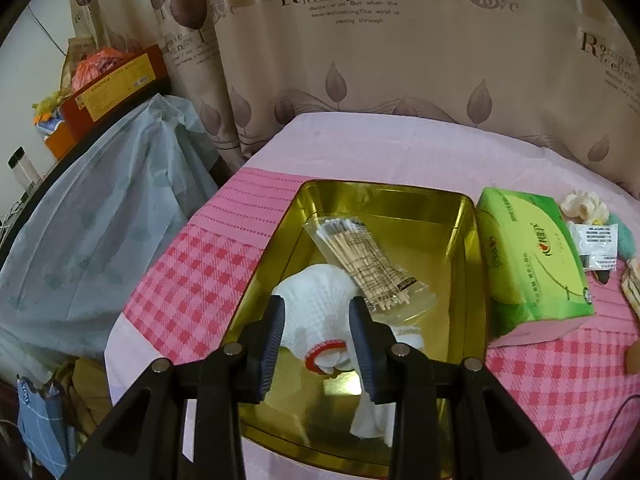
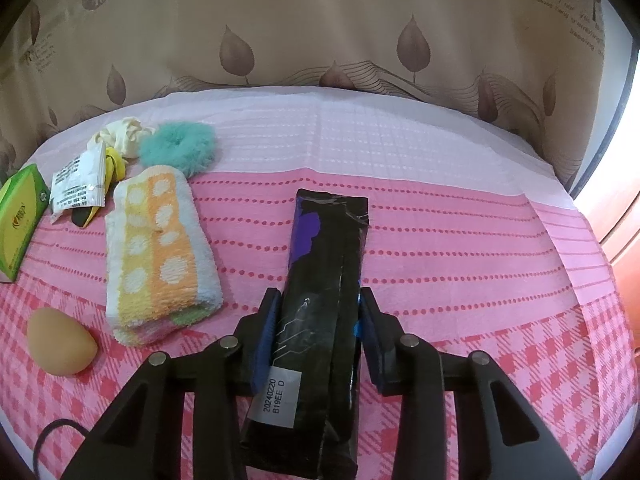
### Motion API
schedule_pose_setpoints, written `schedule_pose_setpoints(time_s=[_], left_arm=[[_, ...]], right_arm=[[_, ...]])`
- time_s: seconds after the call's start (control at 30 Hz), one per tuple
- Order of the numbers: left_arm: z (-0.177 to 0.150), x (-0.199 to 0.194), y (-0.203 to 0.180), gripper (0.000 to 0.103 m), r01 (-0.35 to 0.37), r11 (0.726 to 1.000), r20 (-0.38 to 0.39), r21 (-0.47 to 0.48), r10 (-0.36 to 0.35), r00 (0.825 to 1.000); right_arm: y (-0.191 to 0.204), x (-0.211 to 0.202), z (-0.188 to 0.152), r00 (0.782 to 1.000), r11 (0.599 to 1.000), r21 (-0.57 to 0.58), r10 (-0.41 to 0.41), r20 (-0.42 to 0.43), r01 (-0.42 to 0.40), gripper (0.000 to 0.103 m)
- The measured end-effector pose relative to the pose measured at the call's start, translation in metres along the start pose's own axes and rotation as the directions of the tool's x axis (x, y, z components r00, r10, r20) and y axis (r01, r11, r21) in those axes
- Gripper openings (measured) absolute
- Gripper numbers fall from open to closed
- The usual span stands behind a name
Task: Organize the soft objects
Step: 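Carry the black packet into the gold tin with the right gripper and release it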
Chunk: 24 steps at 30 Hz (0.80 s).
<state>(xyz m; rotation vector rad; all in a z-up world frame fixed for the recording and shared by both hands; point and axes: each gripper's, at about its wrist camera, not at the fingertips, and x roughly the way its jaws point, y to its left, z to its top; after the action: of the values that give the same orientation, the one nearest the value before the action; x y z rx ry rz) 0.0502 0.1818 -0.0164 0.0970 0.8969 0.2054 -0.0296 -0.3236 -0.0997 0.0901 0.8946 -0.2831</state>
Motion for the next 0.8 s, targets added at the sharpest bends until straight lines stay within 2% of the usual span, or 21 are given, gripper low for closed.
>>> schedule_pose_setpoints(time_s=[0.23,0.43,0.63,0.8], left_arm=[[0.0,0.005,0.004,0.034,0.019,1.0,-0.016,-0.021,-0.019,1.0],[-0.001,0.008,0.009,0.035,0.019,0.999,-0.026,-0.039,-0.02,0.999],[0.001,0.011,0.018,0.035,0.001,0.997,-0.036,-0.076,-0.003,0.999],[0.003,0.012,0.031,0.035,-0.013,0.992,-0.037,-0.123,0.009,0.999]], right_arm=[[0.003,-0.015,0.004,1.0,0.999,0.024,-0.022,0.019,0.022,0.034],[0.02,-0.043,0.023,0.997,1.0,0.013,0.01,0.072,-0.011,0.034],[0.064,-0.066,0.041,0.988,0.993,-0.055,0.106,0.113,-0.1,0.034],[0.125,-0.078,0.049,0.972,0.971,-0.15,0.206,0.111,-0.188,0.034]])
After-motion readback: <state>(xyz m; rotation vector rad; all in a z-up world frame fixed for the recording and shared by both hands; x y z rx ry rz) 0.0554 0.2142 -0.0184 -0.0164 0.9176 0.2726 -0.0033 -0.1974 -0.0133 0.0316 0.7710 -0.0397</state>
